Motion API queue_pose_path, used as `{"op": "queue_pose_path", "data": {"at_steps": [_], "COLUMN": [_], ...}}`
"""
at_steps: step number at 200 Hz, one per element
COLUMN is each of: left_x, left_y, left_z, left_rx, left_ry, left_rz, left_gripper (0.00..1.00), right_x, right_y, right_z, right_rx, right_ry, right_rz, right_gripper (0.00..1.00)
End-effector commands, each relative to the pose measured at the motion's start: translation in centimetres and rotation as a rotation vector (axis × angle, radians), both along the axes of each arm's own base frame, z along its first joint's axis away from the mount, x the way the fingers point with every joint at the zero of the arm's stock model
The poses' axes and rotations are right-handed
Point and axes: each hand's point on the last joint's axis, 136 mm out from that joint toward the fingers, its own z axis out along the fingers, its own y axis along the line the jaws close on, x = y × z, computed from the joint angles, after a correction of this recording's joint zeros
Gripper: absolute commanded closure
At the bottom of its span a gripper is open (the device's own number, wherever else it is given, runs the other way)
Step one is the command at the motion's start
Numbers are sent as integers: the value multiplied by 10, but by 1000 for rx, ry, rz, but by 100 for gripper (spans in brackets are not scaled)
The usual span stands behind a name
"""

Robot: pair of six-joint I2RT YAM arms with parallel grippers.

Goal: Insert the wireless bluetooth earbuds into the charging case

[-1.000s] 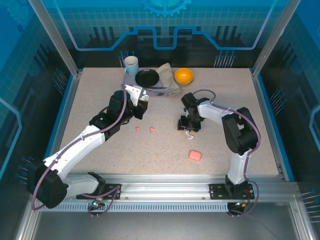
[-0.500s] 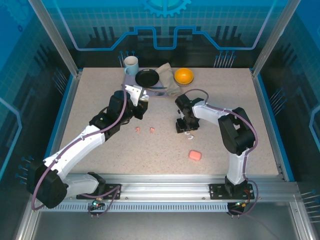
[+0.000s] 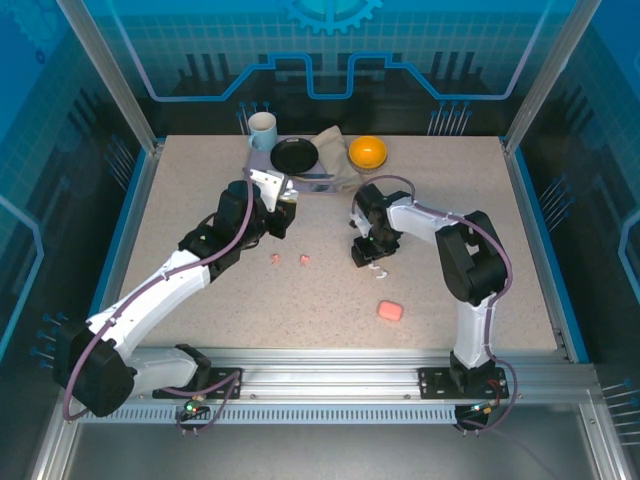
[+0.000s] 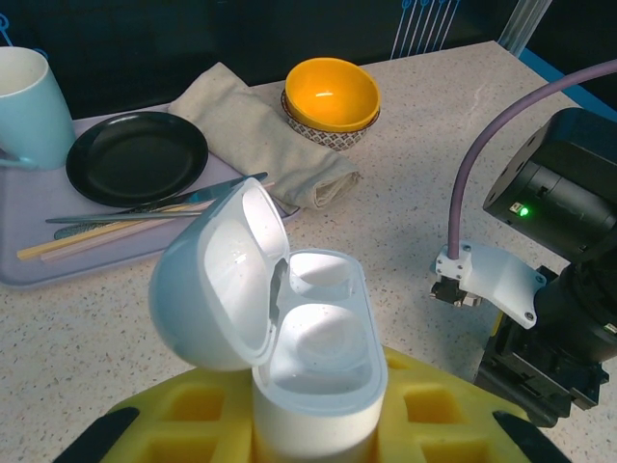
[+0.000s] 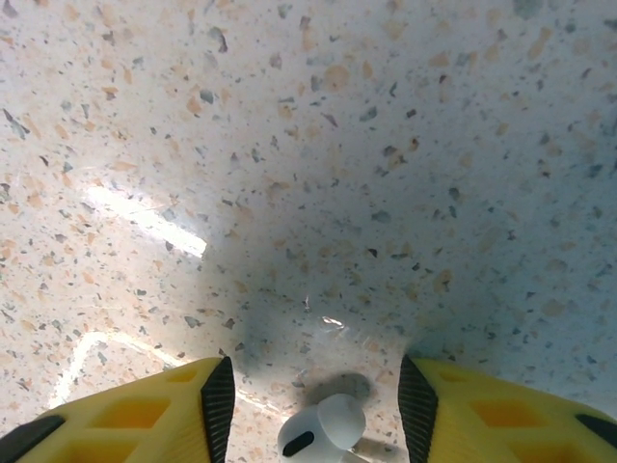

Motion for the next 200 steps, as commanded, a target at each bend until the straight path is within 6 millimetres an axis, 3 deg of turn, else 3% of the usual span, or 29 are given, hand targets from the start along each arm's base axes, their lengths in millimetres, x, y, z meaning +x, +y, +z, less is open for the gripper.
{"op": "queue_pose_path", "data": {"at_steps": [1, 78, 163, 200], "left_x": [7, 6, 4, 3], "left_y": [-3, -2, -2, -2], "left_z": [21, 22, 25, 26], "left_rx": [-44, -53, -62, -68], "left_ry": [-38, -41, -48, -54], "left_rz": [1, 1, 0, 0], "left_gripper": [100, 100, 100, 100], "right_x": [-17, -35, -40, -38], "right_y": [6, 8, -3, -9], "right_z": [-1, -2, 0, 0], "right_rx": [57, 32, -116, -203], "right_ry": [60, 65, 43, 27], "right_rz": [28, 26, 36, 55], "right_gripper": [50, 53, 55, 61]}}
